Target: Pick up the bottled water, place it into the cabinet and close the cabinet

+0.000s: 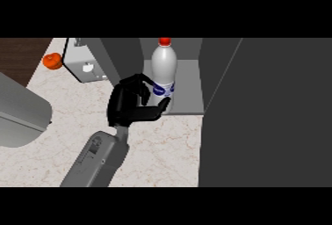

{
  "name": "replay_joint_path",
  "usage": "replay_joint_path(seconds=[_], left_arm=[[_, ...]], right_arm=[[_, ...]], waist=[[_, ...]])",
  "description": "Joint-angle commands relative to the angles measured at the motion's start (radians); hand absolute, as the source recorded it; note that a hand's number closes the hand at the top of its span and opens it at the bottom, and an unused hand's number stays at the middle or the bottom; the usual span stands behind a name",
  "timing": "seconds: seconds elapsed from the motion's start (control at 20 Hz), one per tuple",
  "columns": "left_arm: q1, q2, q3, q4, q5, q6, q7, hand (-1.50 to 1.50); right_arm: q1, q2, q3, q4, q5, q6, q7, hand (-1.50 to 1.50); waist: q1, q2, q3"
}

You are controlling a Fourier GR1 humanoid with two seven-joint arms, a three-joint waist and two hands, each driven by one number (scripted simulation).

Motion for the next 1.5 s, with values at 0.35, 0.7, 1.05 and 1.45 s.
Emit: replay_joint_path(seconds=[0.35,0.7,1.05,1.45], left_arm=[[-0.302,-0.003,-0.017,0.202,-0.119,0.181,0.046,1.5],[-0.332,0.047,-0.001,0.255,-0.149,0.26,0.088,1.5],[-0.326,0.07,-0.057,0.307,-0.207,0.327,0.098,1.5],[-0.452,0.07,-0.044,0.574,-0.281,0.365,0.02,1.5]], right_arm=[[-0.012,-0.001,0.019,0.031,0.02,0.009,-0.019,-1.5],[-0.015,-0.017,0.002,0.022,-0.003,0.019,-0.015,-1.5],[-0.069,-0.001,0.013,0.032,-0.022,0.008,0.018,-1.5],[-0.038,-0.045,-0.006,0.027,-0.046,0.043,0.025,-1.5]], waist=[[-0.04,0.012,0.003],[-0.062,0.019,0.003],[-0.074,0.028,0.002],[-0.077,0.029,0.002]])
